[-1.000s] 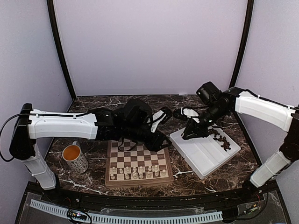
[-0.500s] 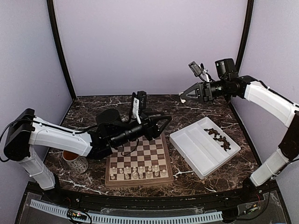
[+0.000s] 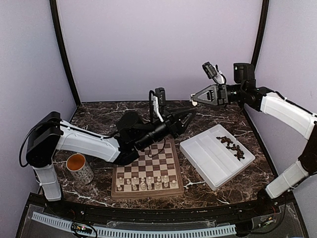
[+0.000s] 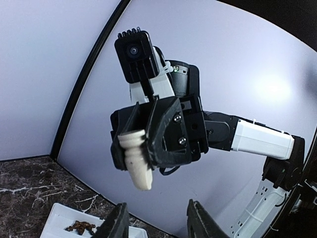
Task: Set up the chess pieces on the board
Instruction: Pass from the right arm to the left
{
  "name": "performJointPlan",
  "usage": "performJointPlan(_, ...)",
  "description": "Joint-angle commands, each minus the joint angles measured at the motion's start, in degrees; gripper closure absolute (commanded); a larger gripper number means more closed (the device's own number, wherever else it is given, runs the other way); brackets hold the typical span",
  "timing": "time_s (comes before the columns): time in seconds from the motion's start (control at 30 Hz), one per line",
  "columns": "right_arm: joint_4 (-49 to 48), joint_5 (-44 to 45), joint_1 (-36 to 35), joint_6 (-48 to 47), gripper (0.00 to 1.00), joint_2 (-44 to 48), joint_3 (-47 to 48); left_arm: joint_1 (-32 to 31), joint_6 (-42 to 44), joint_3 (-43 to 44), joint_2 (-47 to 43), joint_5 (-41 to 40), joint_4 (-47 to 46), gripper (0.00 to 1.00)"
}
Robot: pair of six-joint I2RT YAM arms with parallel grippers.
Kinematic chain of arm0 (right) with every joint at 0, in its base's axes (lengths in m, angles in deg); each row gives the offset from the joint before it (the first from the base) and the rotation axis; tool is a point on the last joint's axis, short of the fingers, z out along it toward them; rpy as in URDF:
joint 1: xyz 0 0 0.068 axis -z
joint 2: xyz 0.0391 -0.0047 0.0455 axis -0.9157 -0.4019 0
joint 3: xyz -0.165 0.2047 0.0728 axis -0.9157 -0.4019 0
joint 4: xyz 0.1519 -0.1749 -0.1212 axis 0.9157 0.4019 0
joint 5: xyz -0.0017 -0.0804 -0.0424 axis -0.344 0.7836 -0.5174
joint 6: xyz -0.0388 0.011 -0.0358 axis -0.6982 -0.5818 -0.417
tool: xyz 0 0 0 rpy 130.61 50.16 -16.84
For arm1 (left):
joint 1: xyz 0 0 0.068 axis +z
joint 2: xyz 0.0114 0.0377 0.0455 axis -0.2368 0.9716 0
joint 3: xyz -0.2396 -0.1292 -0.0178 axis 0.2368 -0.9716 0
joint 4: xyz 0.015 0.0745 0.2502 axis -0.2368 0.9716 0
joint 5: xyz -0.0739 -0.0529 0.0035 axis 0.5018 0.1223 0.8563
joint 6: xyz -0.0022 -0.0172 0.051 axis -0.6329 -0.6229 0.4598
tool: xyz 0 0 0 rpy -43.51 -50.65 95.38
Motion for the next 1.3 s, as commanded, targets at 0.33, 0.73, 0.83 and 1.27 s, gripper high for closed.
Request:
performJointPlan(0.33, -7.46, -1.78, -0.09, 4.5, 0.84, 3.41, -2.65, 1.3, -5.19, 5.1, 2.53, 2.41, -3.54, 0.72)
performJointPlan(0.73, -9.22, -1.38, -0.09, 4.85, 0.83, 3.07, -3.23, 1.41, -4.97, 7.09, 3.28, 4.59, -3.63, 0.73)
performJointPlan(0.83, -9.22, -1.3, -0.04, 4.76, 0.82, 3.02, -3.32, 1.46, -5.08, 7.29, 3.44, 5.02, -3.43, 0.73)
performJointPlan(1.27, -9.75, -1.13, -0.05, 4.84, 0.8, 3.19, -4.45, 2.28, -6.43, 7.33, 3.92, 5.74, -4.43, 0.85)
